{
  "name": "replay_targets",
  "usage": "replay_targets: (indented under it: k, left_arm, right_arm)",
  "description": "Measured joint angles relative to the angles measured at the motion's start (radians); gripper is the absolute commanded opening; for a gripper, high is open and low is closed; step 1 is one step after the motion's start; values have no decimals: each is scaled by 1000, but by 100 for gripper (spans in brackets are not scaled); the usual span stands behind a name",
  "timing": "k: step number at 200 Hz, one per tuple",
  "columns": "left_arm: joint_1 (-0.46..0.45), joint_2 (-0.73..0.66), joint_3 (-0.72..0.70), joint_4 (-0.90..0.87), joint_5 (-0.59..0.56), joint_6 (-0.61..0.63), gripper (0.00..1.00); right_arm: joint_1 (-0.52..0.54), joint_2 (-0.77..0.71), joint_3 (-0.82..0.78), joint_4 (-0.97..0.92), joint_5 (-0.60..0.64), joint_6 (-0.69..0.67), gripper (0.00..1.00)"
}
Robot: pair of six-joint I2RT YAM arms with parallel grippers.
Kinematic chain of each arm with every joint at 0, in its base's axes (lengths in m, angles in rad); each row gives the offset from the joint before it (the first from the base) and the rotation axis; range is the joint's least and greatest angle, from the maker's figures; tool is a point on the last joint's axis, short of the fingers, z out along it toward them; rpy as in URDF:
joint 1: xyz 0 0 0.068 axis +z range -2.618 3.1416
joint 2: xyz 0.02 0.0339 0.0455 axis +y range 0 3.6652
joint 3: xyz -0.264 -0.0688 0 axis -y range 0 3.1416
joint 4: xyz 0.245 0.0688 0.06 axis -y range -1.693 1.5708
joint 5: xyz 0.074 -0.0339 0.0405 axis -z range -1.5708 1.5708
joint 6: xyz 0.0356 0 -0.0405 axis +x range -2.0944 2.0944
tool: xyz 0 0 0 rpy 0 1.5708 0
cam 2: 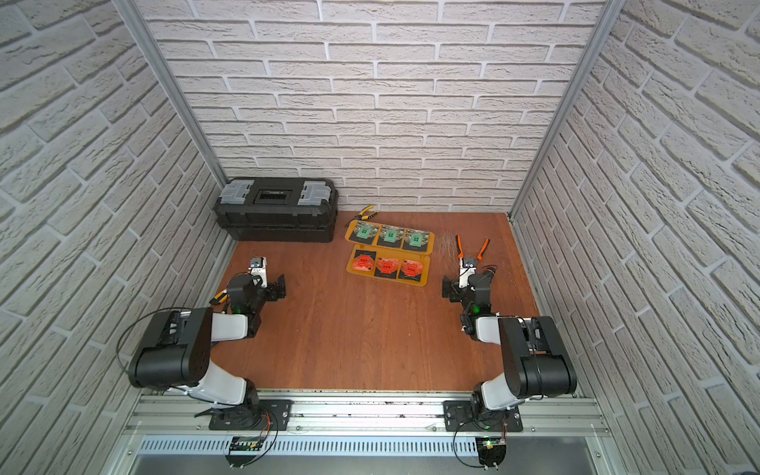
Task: Place the tea bags on the shelf by color
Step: Reset both arms
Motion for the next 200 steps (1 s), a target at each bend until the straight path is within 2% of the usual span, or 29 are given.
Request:
replay_targets:
  k: [200]
  left_arm:
    - [0,0,0,0,0,0,98]
  right_arm:
    - [2,10,0,54,7,-2,99]
